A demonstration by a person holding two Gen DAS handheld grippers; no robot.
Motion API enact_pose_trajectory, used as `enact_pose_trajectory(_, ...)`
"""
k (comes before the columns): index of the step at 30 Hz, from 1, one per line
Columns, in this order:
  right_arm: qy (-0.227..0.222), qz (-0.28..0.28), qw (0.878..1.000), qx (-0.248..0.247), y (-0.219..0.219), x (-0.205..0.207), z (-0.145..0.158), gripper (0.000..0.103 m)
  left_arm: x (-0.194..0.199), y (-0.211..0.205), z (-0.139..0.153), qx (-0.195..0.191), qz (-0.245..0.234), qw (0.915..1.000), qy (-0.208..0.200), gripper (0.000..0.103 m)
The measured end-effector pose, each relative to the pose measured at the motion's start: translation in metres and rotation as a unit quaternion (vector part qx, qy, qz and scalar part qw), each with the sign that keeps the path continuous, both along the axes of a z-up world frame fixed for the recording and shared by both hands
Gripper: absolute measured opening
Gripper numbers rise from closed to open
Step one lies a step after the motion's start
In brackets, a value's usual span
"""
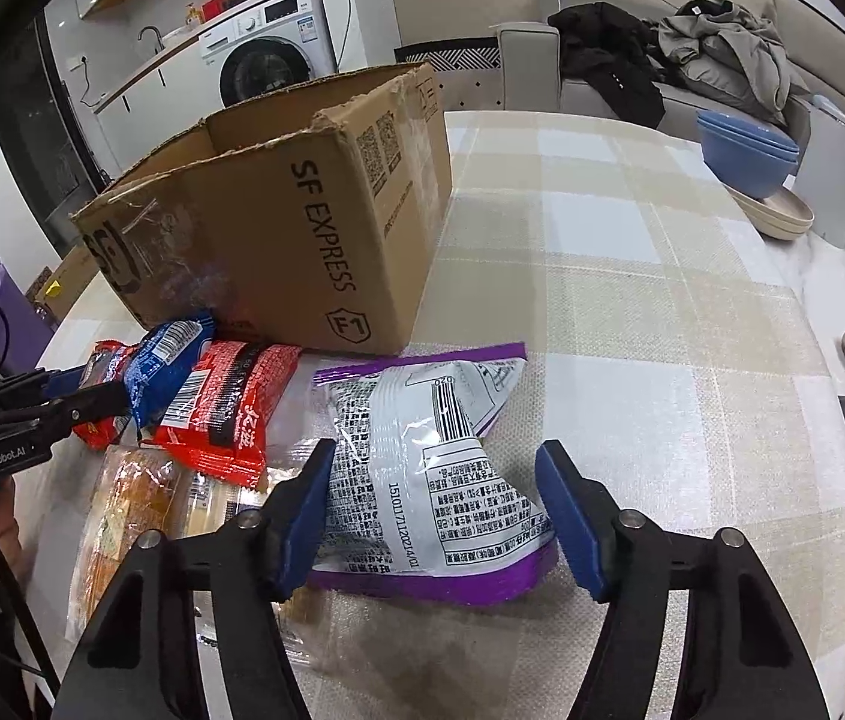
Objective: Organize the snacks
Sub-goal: 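Grasp the red cookie pack with the left gripper while the right grasps the white purple-edged bag, then lift both packets and carry them over the open box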
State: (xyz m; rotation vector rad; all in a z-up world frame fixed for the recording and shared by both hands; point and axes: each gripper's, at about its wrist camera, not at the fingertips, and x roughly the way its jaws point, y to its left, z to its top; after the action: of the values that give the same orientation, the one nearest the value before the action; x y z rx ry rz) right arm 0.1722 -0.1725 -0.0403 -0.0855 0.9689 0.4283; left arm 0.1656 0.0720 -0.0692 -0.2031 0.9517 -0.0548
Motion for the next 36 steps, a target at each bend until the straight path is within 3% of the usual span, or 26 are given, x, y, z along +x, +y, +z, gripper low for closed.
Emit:
enact_pose_trajectory(1, -0.001, 0.002, 1.000, 0.002, -0.001, -0.001, 0.000, 0.055, -0.001, 0.001, 0.000, -0.003, 0.001, 1.0000, 0.000, 0.039)
enact_pose_trajectory(4, -0.008, 0.002, 1.000, 0.008, -0.003, -0.005, 0.002, 0.051, -0.007, 0.001, 0.000, -0.005, 0.003, 1.0000, -0.003, 0.039)
enact_pose_trajectory(18, -0.048, 0.003, 0.998, 0.039, -0.015, -0.026, 0.032, 0.050, -0.039, -0.001, 0.032, -0.010, 0.013, 0.9992, -0.037, 0.039)
enact_pose_trajectory(36, -0.123, 0.032, 0.987, 0.094, -0.009, -0.063, 0.096, 0.050, -0.086, -0.014, 0.117, 0.008, 0.010, 0.9942, -0.107, 0.039)
